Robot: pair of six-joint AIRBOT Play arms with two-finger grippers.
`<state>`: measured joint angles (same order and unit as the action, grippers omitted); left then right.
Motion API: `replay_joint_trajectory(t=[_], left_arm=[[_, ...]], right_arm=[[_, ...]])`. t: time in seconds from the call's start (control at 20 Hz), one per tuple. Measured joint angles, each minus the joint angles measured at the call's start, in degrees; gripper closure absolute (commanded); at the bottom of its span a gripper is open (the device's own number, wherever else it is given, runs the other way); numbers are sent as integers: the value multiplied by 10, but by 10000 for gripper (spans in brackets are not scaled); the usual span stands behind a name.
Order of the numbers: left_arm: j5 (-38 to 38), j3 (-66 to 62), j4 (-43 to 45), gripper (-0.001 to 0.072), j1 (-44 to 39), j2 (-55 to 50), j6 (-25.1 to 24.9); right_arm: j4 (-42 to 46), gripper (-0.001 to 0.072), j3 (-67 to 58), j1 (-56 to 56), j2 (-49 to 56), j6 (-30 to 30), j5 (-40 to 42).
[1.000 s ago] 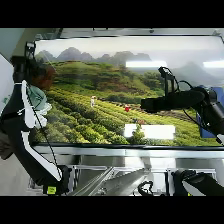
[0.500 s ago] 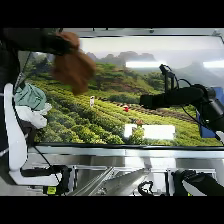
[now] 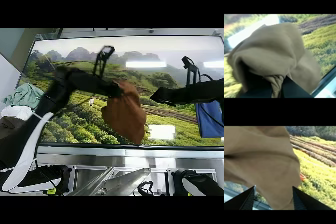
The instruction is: Fold the shirts.
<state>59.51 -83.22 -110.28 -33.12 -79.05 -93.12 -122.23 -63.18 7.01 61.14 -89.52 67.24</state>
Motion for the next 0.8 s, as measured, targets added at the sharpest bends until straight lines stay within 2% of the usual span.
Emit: replay_joint_trajectory(t=[0.05, 0.15, 0.3, 0.35, 0.4, 0.45, 0.5, 0.55, 0.6, 0.7, 0.8], left_arm=[[-17, 19, -2, 448, -5, -6, 2], [-39, 49, -6, 447, -9, -23, 6], [-36, 72, -8, 445, 8, -40, 10], [-20, 72, -8, 411, 21, -42, 11], [4, 68, -8, 109, 37, -42, 11], [31, 62, -8, 3, 58, -37, 10], [61, 58, -9, 3, 81, -28, 8], [87, 59, -8, 2, 104, -15, 6], [108, 66, -9, 3, 128, 0, 5], [135, 112, -9, 3, 174, 42, 3], [126, 192, -19, 3, 205, 83, 1]], right_arm=[[1, 193, 0, -10, 0, -1, 3], [5, 194, 0, -33, 0, -4, 10], [12, 193, 3, -74, 1, -8, 28], [12, 192, 7, -83, 4, -13, 34], [10, 192, 15, -88, 7, -19, 39], [4, 192, 24, -89, 9, -27, 44], [-3, 176, 34, -85, 12, -37, 48], [-9, 115, 42, -76, 16, -45, 49], [-14, 4, 49, -62, 20, -50, 49], [-20, 4, 57, -21, 33, -58, 31], [-25, 4, 61, 34, 52, -62, -10]])
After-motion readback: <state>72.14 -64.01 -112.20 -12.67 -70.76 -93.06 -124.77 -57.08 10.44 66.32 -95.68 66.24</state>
